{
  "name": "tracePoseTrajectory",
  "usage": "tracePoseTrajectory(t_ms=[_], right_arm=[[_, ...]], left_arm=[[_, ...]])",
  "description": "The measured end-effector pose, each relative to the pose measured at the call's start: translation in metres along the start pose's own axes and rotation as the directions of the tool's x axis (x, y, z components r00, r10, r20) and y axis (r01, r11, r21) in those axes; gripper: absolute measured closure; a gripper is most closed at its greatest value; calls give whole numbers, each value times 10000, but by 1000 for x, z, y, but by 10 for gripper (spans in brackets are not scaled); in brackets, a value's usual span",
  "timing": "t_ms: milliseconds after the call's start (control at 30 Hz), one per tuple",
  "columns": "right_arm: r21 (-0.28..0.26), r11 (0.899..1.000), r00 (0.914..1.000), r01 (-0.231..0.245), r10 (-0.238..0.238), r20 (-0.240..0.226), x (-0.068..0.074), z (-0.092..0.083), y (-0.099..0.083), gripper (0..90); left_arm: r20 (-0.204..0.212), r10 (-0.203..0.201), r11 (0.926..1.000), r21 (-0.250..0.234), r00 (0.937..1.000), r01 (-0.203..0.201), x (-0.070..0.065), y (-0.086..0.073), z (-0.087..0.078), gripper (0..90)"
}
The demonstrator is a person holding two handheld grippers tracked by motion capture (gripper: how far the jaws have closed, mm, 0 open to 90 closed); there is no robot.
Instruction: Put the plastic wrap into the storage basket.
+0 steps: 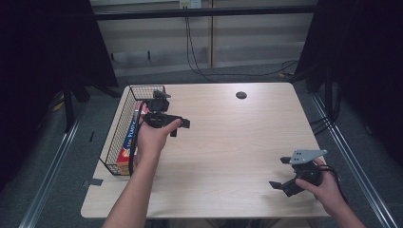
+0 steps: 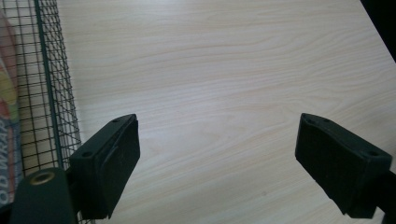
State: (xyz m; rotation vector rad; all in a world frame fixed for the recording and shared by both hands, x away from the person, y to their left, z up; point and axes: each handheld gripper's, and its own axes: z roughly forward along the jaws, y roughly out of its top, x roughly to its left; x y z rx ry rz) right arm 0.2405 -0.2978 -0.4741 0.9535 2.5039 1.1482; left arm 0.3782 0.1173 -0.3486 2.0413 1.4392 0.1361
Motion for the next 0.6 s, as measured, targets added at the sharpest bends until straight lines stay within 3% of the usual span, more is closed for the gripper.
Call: tracePoseTrajectory(t_ms=[367,600], right_arm=[[20,10000,10000,32,-32,47,0,0,0,0],[84,10000,9999,13,-15,167,0,1,-1,0]], left_arm=[[256,646,9979,40,9976,-647,-18,-15,18,136],[510,1067,9943,-96,9930,-1063,-31,-34,35,118]])
